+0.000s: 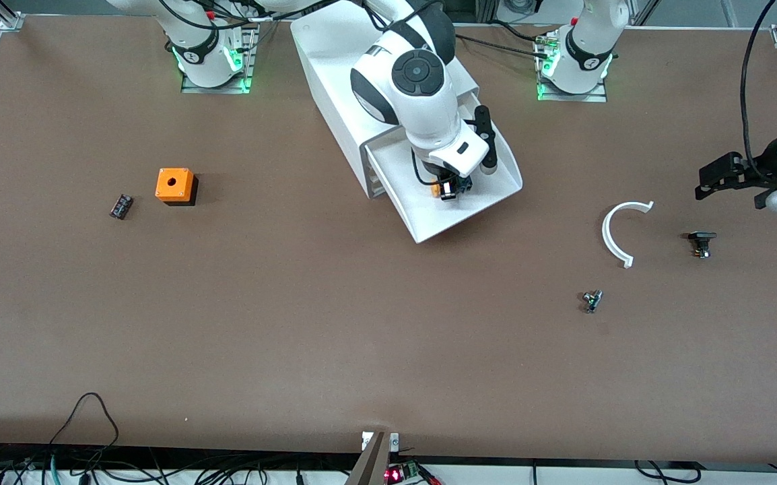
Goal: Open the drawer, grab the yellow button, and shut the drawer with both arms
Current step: 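Grasp the yellow-capped push button in the drawer with the right gripper, then lift the button out with the right gripper while the left gripper reaches the drawer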
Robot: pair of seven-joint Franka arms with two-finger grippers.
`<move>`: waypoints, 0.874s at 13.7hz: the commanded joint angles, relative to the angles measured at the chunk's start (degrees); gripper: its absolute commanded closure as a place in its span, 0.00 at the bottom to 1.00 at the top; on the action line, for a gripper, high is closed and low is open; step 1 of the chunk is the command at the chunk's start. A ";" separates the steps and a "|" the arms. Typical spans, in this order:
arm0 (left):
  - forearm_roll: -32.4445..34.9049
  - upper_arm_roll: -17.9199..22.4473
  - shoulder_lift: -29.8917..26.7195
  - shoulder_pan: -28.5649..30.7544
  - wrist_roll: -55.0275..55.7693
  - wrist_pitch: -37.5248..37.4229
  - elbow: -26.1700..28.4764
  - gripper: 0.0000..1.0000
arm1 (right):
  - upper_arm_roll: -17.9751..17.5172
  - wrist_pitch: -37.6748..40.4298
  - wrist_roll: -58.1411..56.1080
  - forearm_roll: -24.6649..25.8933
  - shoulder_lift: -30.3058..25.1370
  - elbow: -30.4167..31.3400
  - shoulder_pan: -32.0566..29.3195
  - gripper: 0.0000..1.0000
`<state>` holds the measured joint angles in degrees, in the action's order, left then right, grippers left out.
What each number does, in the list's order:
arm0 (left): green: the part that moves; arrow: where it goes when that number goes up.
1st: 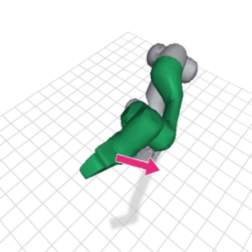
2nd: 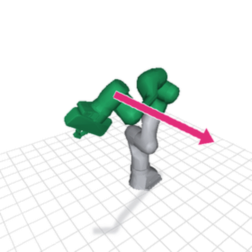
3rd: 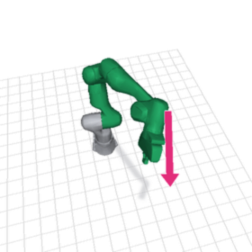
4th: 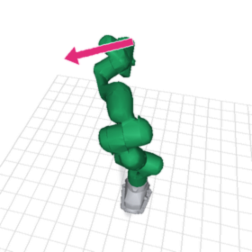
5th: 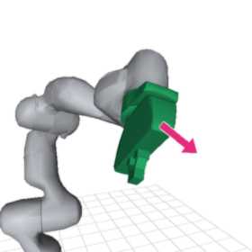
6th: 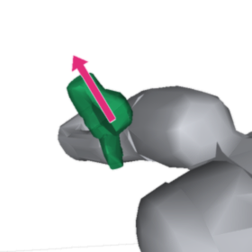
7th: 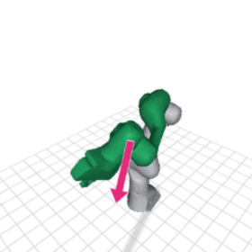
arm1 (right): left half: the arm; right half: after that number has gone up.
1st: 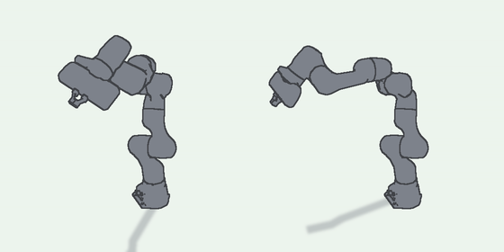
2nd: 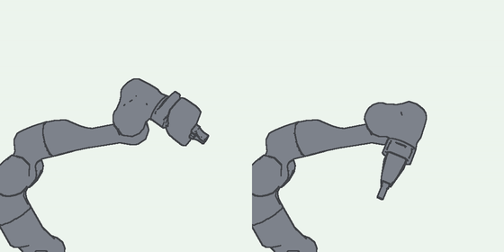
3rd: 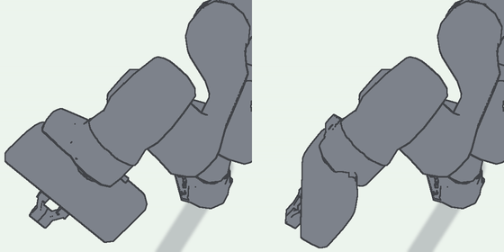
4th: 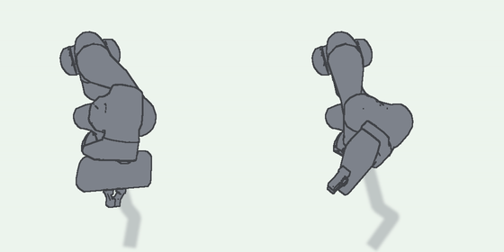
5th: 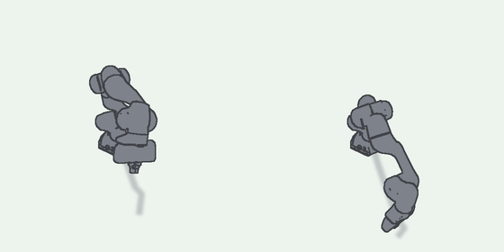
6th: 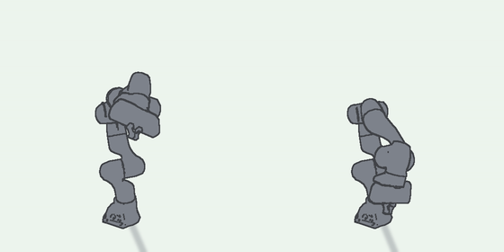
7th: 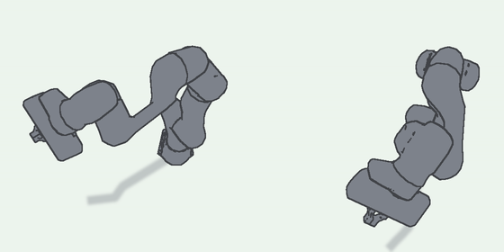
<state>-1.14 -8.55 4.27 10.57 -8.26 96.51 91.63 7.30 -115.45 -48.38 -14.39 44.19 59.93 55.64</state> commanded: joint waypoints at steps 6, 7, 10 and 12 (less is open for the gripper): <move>-2.11 -7.96 1.79 -1.42 19.91 16.40 11.44 0.00 | 0.61 6.91 2.22 1.55 -12.97 7.45 -8.78 0.74; -2.11 -9.19 2.49 -2.21 24.30 19.74 13.38 0.00 | 0.69 6.82 3.98 2.60 -14.56 9.66 -10.54 0.74; -2.11 -13.67 4.24 -2.92 35.91 31.34 20.68 0.00 | 0.70 5.24 4.35 4.37 -16.68 15.99 -16.77 0.74; -2.11 -13.86 7.84 -6.51 41.72 37.67 22.70 0.00 | 0.70 2.79 6.18 4.28 -17.73 19.94 -20.64 0.74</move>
<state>-2.23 -22.29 9.97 6.25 28.67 128.71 112.11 9.12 -109.90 -44.86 -10.93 29.86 73.35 37.98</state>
